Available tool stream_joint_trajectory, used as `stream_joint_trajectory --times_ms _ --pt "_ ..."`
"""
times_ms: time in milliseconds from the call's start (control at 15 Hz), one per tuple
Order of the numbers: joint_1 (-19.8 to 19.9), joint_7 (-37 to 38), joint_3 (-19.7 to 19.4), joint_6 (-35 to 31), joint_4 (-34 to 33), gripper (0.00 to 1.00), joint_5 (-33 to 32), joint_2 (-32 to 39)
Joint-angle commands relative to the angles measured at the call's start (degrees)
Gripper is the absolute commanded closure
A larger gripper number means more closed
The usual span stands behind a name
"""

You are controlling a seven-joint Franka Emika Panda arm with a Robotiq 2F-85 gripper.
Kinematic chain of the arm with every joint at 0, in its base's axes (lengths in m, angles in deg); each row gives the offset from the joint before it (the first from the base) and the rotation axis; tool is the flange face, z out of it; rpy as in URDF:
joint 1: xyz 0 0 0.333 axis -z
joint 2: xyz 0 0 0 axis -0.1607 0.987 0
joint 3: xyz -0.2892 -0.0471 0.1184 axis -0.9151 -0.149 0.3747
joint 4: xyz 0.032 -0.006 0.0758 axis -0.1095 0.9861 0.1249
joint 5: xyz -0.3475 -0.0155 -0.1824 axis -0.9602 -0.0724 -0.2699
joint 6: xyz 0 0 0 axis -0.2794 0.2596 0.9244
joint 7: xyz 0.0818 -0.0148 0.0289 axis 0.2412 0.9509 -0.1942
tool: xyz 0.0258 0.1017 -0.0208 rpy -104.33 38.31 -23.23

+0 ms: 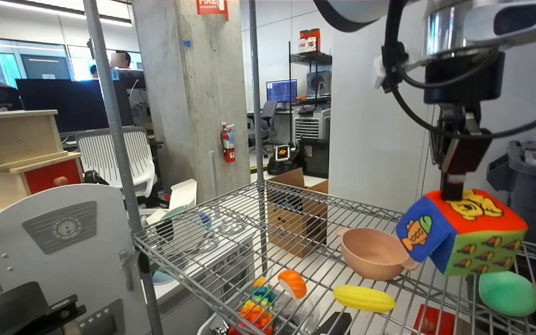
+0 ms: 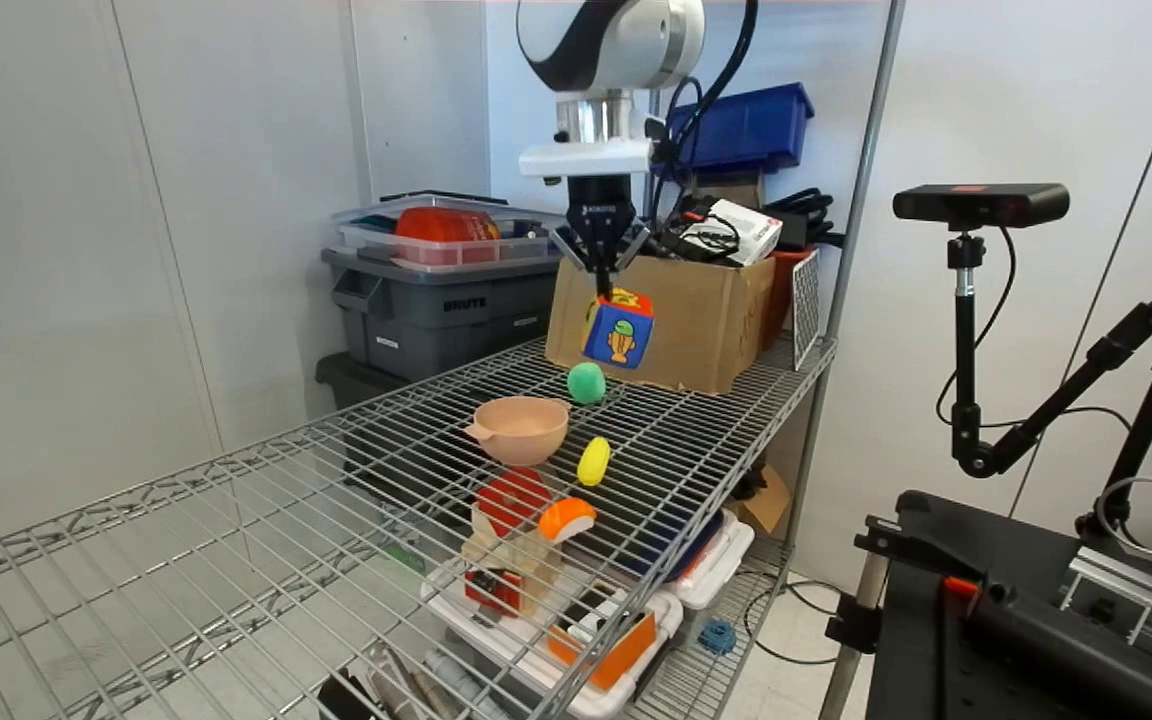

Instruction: Pick up the box and put it in the bowl

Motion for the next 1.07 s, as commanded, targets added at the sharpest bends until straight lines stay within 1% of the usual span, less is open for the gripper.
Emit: stream_joint_trajectory --times_ms 0,133,267,333,667,1000 --pt "-2.48 -1.13 1.68 3.43 2.73 0.99 -1.65 -6.98" --pt "-4.21 -0.48 2.61 5.88 0.78 0.99 -1.95 -7.91" --pt "-5.17 -0.11 3.71 8.49 -3.23 0.99 -1.96 -6.32" --pt "-5.21 -0.25 4.21 10.2 -6.24 0.99 -1.83 -4.7" --pt "-3.98 -0.64 5.25 16.7 -17.2 0.99 -1.15 3.68" --pt "-2.92 -0.42 5.42 19.41 -24.86 0.99 -1.32 12.21"
